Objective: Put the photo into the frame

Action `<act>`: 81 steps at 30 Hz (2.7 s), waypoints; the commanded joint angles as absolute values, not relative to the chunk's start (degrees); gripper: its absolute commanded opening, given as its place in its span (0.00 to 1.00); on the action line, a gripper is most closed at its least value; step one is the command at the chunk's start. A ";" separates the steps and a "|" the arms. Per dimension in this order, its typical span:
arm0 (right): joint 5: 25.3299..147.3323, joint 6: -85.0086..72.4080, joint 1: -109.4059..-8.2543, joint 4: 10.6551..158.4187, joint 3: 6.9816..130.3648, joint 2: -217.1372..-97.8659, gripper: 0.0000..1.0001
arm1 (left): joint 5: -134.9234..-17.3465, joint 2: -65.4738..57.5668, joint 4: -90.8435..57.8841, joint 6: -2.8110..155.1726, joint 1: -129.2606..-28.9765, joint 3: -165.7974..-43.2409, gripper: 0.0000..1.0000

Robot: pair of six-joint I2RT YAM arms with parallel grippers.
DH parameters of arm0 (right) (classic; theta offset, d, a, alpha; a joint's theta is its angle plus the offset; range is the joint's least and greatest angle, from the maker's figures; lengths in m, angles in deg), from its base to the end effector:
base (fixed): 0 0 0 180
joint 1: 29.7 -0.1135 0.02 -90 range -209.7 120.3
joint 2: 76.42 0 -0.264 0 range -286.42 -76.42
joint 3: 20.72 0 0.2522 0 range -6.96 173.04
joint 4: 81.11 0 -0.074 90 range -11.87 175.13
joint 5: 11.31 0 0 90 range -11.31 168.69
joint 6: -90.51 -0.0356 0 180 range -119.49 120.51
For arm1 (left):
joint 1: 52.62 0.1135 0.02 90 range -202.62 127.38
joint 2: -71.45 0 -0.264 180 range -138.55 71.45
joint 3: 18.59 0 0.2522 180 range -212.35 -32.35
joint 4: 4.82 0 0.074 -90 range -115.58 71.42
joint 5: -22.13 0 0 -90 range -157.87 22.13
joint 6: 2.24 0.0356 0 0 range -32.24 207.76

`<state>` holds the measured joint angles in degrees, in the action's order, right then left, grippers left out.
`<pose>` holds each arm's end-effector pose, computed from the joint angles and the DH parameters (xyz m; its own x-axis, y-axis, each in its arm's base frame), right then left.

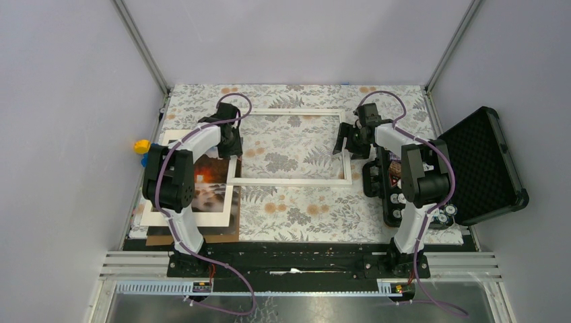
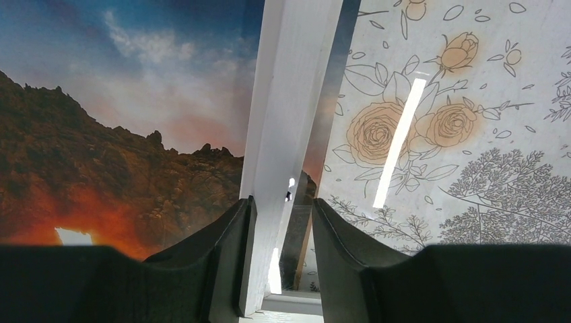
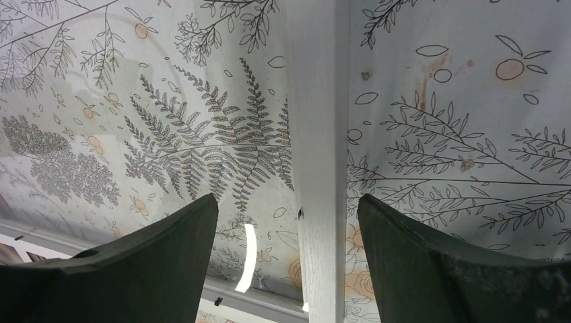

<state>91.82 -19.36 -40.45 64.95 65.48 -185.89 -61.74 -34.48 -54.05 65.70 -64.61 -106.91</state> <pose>0.3900 0.0823 0.1714 -0.8796 0.1699 -0.4444 -0.0038 0.9315 0.3637 0.3685 -0.0744 0.1905 -0.8957 -0.1915 -0.4014 -0.1844 0.9812 -0.0567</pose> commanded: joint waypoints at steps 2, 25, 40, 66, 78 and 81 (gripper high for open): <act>92.65 -18.45 -40.15 66.06 65.29 -185.87 0.83 | -60.93 -32.13 -51.67 65.10 -63.34 -108.45 0.43; 93.34 -18.30 -40.15 66.15 65.37 -186.02 0.84 | -61.58 -35.36 -52.10 66.87 -62.86 -108.84 0.40; 93.54 -18.30 -40.14 66.21 65.44 -186.24 0.85 | -61.17 -35.33 -52.27 67.08 -62.77 -109.05 0.08; 95.06 -18.76 -40.16 66.15 66.24 -187.20 0.87 | -64.15 -29.58 -47.87 69.58 -61.66 -103.46 0.00; 94.27 -19.28 -40.16 61.99 68.73 -185.32 0.94 | -70.86 -23.27 -47.85 66.19 -60.97 -102.12 0.98; 91.44 -19.52 -40.16 58.93 69.59 -183.94 0.97 | -72.40 -22.51 -48.10 65.69 -59.92 -100.37 0.99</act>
